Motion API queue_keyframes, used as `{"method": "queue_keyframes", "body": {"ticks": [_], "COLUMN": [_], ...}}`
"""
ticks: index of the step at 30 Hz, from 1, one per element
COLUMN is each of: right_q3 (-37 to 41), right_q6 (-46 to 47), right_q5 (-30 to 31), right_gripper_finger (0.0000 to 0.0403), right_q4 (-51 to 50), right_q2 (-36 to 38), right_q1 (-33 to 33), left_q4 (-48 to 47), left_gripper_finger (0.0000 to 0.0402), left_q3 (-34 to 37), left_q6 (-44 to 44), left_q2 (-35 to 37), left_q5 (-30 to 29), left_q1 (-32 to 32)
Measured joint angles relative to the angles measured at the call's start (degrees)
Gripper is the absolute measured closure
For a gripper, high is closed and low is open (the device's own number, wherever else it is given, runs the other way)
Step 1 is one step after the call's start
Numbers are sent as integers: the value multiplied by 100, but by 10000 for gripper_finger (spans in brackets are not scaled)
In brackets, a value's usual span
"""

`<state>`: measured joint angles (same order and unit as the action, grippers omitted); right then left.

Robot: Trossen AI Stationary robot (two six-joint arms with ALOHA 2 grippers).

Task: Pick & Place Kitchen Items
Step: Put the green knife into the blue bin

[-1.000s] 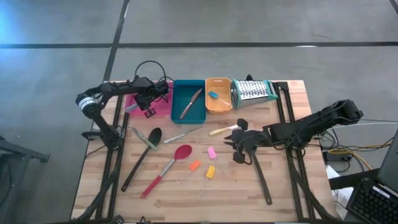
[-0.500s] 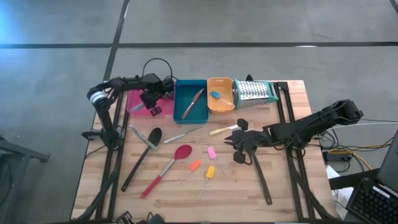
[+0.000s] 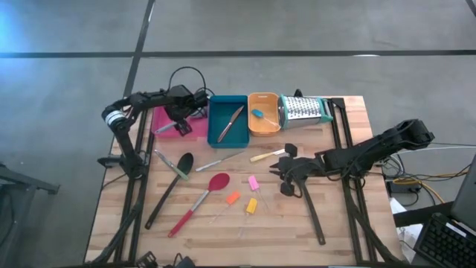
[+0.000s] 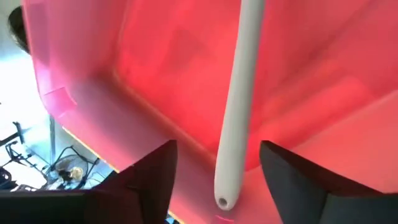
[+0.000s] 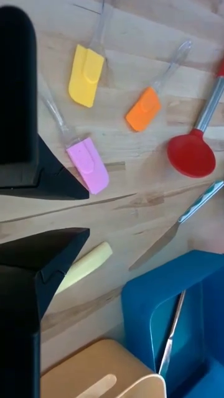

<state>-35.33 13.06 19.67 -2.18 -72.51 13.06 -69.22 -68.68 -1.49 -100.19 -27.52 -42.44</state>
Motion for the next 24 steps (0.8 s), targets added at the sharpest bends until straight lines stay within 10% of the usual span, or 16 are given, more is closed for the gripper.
{"method": "queue_keyframes", "body": {"ticks": [12, 24], "right_q3": [0, 0], "right_q6": [0, 0], "right_q5": [-1, -1], "right_gripper_finger": [338, 324], "right_q4": [20, 88], "right_q2": [0, 0], "right_q1": [4, 4], "left_q4": [-2059, -2082], "left_gripper_finger": [144, 143], "left_q3": [-889, -1068], "left_q6": [1097, 1527], "left_q2": [294, 1736], "left_q5": [-3, 500], "left_q1": [33, 526]}}
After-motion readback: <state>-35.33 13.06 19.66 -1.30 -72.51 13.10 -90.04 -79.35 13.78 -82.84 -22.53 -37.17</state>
